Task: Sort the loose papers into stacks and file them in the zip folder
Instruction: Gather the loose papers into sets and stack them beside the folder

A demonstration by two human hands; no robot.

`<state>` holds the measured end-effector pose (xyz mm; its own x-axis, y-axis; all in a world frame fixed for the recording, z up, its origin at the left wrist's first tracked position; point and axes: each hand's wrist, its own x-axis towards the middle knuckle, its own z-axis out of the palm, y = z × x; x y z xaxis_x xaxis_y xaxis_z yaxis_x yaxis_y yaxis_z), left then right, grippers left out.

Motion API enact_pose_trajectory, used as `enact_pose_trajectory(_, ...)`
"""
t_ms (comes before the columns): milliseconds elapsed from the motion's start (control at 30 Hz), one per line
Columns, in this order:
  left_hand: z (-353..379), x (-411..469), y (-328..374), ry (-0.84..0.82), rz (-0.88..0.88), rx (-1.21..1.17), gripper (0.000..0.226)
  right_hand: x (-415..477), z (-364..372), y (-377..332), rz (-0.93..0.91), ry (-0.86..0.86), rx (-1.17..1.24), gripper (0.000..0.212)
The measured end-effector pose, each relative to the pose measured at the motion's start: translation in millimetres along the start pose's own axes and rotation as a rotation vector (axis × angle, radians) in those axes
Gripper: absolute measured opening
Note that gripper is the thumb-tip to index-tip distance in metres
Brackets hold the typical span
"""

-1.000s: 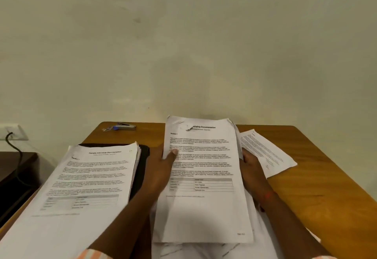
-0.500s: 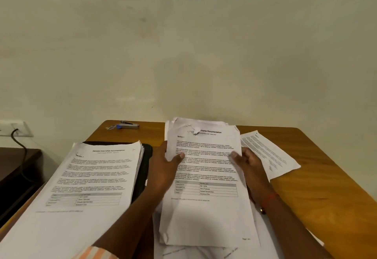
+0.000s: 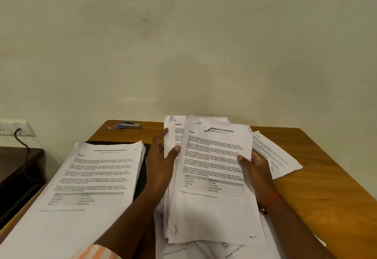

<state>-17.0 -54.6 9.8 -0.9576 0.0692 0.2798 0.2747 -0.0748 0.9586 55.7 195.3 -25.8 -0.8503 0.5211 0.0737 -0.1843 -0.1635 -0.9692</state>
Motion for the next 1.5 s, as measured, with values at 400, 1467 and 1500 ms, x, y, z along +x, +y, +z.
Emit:
enact_pose_trajectory(400,-2.5,3.6,-5.7,0.055,-0.007,-0.078,0.08,-2.2,-0.7,-2.6,0.022,0.015,0.017,0.038)
enact_pose_trajectory(1467,3.3,-2.9,-6.0,-0.213,-0.094,-0.039,0.042,-17.9,11.7,-19.0,-0.126,-0.014,-0.222,0.029)
enact_pose_trajectory(1500,2.5,-1.8,-4.4,-0.165,-0.079,-0.044,0.04,-17.8,10.3,-19.2,-0.113,-0.051,-0.214,0.03)
